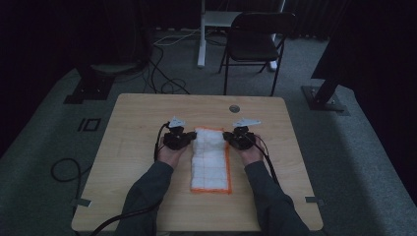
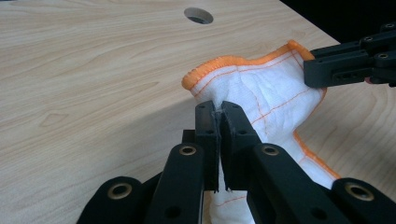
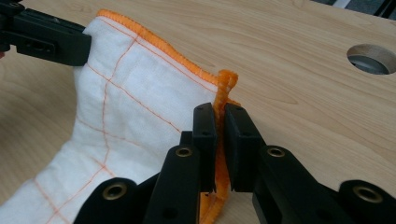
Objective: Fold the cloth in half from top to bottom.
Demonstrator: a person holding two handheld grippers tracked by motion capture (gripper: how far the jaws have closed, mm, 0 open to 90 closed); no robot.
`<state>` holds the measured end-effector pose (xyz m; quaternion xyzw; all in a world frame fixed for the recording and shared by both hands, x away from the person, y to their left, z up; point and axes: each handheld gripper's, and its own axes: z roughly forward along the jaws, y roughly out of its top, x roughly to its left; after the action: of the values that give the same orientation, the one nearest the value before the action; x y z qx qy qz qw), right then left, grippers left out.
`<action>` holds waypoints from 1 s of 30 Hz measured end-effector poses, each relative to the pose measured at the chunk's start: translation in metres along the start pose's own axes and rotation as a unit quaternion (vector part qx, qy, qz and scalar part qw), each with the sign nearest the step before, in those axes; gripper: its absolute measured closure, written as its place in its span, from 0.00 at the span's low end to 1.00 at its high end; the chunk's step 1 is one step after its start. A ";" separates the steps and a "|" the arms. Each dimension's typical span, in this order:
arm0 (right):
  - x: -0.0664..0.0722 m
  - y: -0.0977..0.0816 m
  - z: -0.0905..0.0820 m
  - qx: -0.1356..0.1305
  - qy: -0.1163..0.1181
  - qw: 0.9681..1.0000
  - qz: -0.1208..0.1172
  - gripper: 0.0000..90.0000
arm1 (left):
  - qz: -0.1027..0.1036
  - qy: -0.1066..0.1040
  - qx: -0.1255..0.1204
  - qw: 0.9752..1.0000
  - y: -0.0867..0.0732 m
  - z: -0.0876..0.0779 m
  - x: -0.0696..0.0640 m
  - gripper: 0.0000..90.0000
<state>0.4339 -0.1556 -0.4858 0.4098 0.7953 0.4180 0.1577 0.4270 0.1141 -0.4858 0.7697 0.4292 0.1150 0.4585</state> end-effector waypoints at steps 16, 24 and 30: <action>0.012 -0.003 -0.020 -0.013 0.012 1.000 -0.007 0.93 | 0.010 -0.014 -0.011 1.000 -0.002 -0.022 -0.013 0.97; 0.018 -0.005 -0.030 -0.021 0.022 0.999 -0.010 0.93 | 0.013 -0.021 -0.019 1.000 -0.006 -0.032 -0.020 0.97; 0.022 -0.005 -0.038 -0.027 0.031 0.999 -0.013 0.93 | 0.012 -0.023 -0.021 0.999 -0.010 -0.039 -0.022 0.97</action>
<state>0.3954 -0.1604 -0.4652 0.3820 0.7935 0.4496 0.1491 0.3859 0.1227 -0.4679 0.7672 0.4070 0.1113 0.4830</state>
